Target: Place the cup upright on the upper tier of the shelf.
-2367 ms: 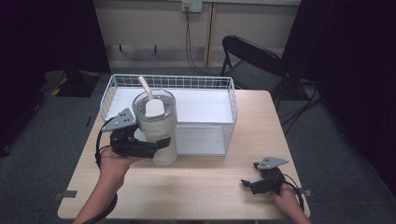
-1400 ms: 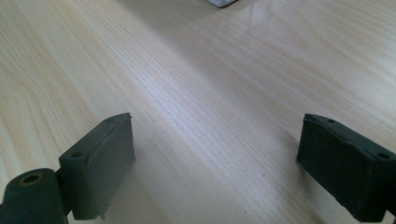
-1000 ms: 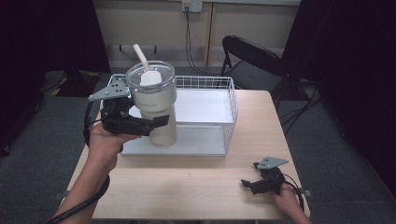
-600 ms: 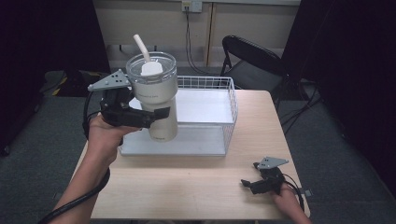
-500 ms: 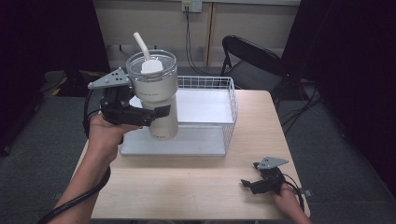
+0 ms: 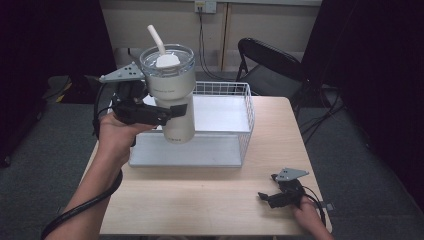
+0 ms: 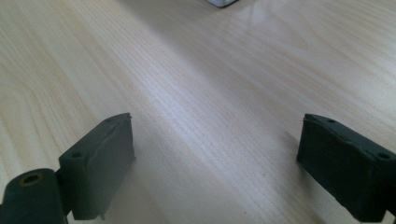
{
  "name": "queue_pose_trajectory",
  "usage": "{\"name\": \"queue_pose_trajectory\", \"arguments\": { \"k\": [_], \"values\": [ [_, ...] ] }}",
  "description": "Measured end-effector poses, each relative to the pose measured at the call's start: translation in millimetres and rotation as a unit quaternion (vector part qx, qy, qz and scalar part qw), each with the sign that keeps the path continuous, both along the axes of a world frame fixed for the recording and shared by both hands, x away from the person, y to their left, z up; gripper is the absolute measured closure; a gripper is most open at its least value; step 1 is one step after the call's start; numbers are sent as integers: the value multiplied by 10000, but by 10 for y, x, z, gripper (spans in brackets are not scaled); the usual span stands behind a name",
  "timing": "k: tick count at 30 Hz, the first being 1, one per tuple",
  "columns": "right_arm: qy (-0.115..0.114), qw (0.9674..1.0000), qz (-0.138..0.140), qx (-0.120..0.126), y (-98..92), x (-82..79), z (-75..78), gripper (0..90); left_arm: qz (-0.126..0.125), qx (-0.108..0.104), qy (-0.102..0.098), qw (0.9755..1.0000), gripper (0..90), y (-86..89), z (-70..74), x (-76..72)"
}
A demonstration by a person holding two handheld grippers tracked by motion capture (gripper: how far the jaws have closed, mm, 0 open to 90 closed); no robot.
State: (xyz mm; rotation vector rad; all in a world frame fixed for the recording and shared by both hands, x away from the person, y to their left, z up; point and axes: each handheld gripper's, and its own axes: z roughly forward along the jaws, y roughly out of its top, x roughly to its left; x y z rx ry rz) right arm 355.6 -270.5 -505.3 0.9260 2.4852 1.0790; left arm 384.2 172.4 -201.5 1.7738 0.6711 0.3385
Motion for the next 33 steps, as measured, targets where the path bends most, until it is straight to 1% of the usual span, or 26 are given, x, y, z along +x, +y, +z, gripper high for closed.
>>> {"name": "queue_pose_trajectory", "arguments": {
  "k": [2,7,21,33],
  "values": [
    [0,10000,-2,2,0,0,0,100,20,-6,-4,10000,99,-13,23,23],
    [0,10000,-1,0,0,0,0,101,65,59,-44,10000,99,-41,78,84],
    [-1,10000,-1,4,0,0,0,101,170,73,-128,9997,99,-122,145,231],
    [-2,10000,0,3,0,0,0,101,285,151,-126,9994,99,-202,132,378]
  ]
}}
